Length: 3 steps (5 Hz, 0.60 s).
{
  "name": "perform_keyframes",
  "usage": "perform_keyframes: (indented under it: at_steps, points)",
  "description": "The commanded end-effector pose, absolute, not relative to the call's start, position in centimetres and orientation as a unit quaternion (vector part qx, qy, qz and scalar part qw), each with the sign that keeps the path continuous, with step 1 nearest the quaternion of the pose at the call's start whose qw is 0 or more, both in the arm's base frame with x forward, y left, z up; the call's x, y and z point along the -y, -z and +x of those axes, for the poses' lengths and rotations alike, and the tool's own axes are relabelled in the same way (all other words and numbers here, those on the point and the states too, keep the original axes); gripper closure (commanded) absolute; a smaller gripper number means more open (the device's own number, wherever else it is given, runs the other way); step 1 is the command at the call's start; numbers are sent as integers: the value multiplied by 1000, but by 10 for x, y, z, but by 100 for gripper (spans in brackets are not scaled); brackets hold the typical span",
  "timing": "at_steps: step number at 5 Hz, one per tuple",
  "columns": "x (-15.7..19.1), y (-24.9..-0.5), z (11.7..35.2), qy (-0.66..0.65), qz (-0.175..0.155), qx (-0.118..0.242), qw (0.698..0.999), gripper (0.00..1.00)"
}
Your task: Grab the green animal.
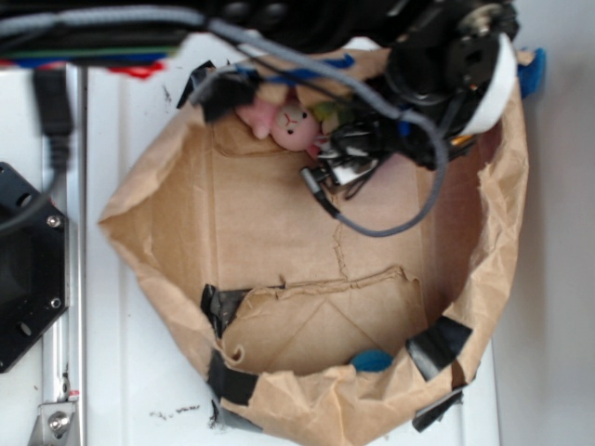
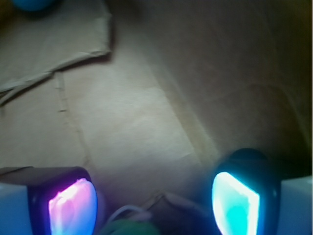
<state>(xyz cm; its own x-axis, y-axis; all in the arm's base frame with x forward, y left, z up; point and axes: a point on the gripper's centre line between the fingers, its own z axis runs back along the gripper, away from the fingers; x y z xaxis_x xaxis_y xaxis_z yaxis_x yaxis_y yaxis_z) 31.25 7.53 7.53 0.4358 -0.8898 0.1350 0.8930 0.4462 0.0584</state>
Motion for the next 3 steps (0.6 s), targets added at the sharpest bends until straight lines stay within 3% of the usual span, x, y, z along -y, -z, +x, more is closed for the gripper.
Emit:
perform_keyframes:
  at_steps: [1, 3]
  points:
    - [-66, -102, 303, 542, 53, 100, 833, 0]
    - [-70, -101, 292, 530, 80, 107, 837, 0]
